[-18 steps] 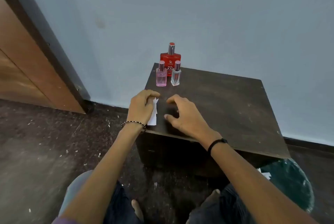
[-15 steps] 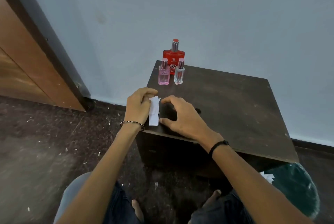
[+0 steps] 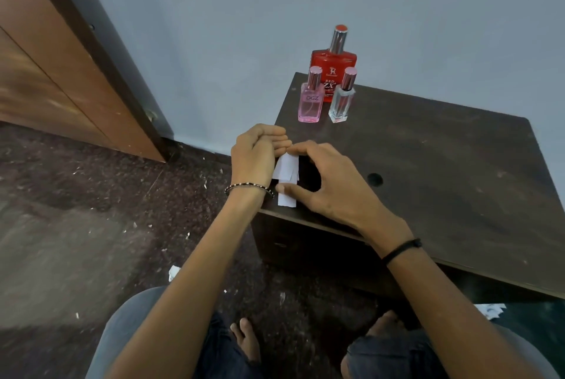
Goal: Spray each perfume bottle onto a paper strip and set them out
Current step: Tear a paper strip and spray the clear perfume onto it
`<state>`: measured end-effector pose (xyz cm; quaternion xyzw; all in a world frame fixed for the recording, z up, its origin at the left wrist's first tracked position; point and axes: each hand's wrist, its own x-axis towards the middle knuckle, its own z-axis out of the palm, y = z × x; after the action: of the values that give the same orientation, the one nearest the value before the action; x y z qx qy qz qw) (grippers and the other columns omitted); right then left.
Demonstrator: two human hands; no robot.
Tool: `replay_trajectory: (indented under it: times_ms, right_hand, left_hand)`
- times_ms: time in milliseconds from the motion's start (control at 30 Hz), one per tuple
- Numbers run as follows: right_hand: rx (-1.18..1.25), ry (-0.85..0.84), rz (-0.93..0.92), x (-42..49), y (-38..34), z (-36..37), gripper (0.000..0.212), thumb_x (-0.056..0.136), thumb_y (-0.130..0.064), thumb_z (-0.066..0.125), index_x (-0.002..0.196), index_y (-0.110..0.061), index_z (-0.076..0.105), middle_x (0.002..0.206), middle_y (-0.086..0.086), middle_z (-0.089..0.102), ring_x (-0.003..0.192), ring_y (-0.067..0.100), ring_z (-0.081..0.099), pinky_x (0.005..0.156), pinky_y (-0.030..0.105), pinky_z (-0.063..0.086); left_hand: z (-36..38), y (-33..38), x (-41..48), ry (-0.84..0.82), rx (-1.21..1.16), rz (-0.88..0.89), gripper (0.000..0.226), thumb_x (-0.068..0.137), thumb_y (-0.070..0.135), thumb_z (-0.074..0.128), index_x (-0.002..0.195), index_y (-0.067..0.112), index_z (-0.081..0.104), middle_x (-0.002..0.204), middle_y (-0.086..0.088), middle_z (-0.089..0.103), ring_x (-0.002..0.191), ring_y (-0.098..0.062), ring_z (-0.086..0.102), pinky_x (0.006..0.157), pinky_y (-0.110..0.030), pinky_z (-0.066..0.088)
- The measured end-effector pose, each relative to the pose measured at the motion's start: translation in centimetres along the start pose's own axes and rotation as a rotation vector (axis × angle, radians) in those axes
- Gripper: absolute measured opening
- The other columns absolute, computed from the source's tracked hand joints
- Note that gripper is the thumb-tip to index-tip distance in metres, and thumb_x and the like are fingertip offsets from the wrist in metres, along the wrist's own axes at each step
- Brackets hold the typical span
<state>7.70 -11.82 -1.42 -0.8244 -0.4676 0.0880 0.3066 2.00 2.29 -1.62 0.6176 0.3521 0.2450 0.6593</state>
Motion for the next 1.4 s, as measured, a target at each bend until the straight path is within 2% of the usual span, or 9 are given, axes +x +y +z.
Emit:
replay_trajectory:
  times_ms: [200, 300, 433, 633, 733, 933, 1100, 1233, 1400]
  right_hand:
    - [-0.081, 0.123, -0.109, 0.4, 0.2, -0.2, 0.030, 0.095, -0.031, 0.068, 0.123, -0.019, 0.070, 0.119, -0.004, 0.073, 0.110, 0.017, 0.063, 0.089, 0.040, 0.054]
    - [0.044, 0.199, -0.116, 0.6, 0.3, -0.5, 0.022, 0.100, -0.023, 0.064, 0.117, -0.014, 0.076, 0.112, -0.002, 0.077, 0.102, 0.014, 0.069, 0.088, 0.034, 0.055]
    - [0.185, 0.319, 0.033, 0.8, 0.4, -0.6, 0.018, 0.099, -0.021, 0.066, 0.110, -0.013, 0.078, 0.105, -0.004, 0.079, 0.090, 0.002, 0.070, 0.082, 0.013, 0.054]
    - [0.376, 0.358, 0.227, 1.0, 0.9, -0.6, 0.018, 0.095, -0.027, 0.071, 0.109, -0.019, 0.079, 0.094, -0.013, 0.077, 0.069, 0.000, 0.074, 0.071, 0.016, 0.060]
    - [0.514, 0.387, 0.262, 1.1, 1.0, -0.6, 0.017, 0.093, -0.023, 0.075, 0.106, -0.014, 0.079, 0.093, -0.007, 0.080, 0.072, 0.003, 0.076, 0.071, 0.019, 0.061]
    - [0.600, 0.444, 0.297, 1.1, 1.2, -0.9, 0.020, 0.091, -0.026, 0.076, 0.107, -0.014, 0.075, 0.094, -0.005, 0.080, 0.081, 0.005, 0.077, 0.077, 0.027, 0.063]
    - [0.496, 0.489, 0.192, 0.5, 1.5, -2.0, 0.019, 0.092, -0.025, 0.076, 0.107, -0.015, 0.076, 0.103, -0.007, 0.078, 0.095, 0.002, 0.074, 0.086, 0.027, 0.061]
    - [0.456, 0.461, 0.032, -0.5, 2.1, -3.0, 0.016, 0.089, -0.014, 0.079, 0.104, -0.011, 0.080, 0.117, -0.003, 0.075, 0.112, 0.008, 0.069, 0.100, 0.032, 0.055]
    - [0.299, 0.428, 0.064, -1.2, 3.6, -3.9, 0.019, 0.088, -0.008, 0.077, 0.105, -0.016, 0.081, 0.129, -0.003, 0.070, 0.123, 0.008, 0.060, 0.106, 0.025, 0.048]
  left_hand:
    - [0.3, 0.3, 0.1, 0.026, -0.024, -0.027, 0.042, 0.089, -0.012, 0.029, 0.091, -0.003, 0.069, 0.085, -0.020, 0.072, 0.083, -0.025, 0.075, 0.080, -0.031, 0.062]
    - [0.4, 0.5, -0.1, 0.056, -0.051, -0.034, 0.039, 0.092, -0.009, 0.032, 0.093, -0.003, 0.071, 0.090, -0.022, 0.074, 0.088, -0.028, 0.076, 0.084, -0.035, 0.062]
    - [0.8, 0.5, -0.6, 0.123, -0.084, 0.000, 0.031, 0.097, 0.001, 0.041, 0.098, 0.002, 0.072, 0.097, -0.012, 0.075, 0.091, -0.021, 0.075, 0.084, -0.030, 0.061]
    - [1.2, 0.3, -1.1, 0.190, 0.007, 0.070, 0.018, 0.093, 0.008, 0.055, 0.100, 0.014, 0.070, 0.071, 0.005, 0.067, 0.060, -0.006, 0.064, 0.064, -0.022, 0.057]
    - [1.2, 0.4, -1.2, 0.137, -0.004, 0.037, 0.018, 0.094, 0.006, 0.053, 0.101, 0.011, 0.068, 0.059, 0.010, 0.067, 0.052, -0.008, 0.066, 0.068, -0.030, 0.061]
    - [1.7, 0.3, -1.7, 0.074, 0.008, 0.011, 0.018, 0.099, 0.004, 0.047, 0.106, 0.007, 0.063, 0.080, -0.009, 0.069, 0.061, -0.014, 0.073, 0.075, -0.031, 0.064]
    - [2.3, 0.8, -1.8, -0.008, -0.045, 0.052, 0.011, 0.101, 0.014, 0.056, 0.107, 0.007, 0.063, 0.075, -0.010, 0.071, 0.060, -0.016, 0.074, 0.059, -0.027, 0.062]
    - [3.9, 1.1, -2.1, -0.126, -0.181, -0.005, 0.024, 0.099, 0.021, 0.062, 0.115, 0.004, 0.066, 0.081, -0.005, 0.076, 0.074, -0.018, 0.077, 0.063, -0.030, 0.062]
    - [4.9, 0.9, -1.8, -0.176, -0.238, -0.041, 0.028, 0.093, 0.012, 0.069, 0.121, 0.009, 0.067, 0.094, -0.005, 0.078, 0.079, -0.016, 0.077, 0.067, -0.027, 0.062]
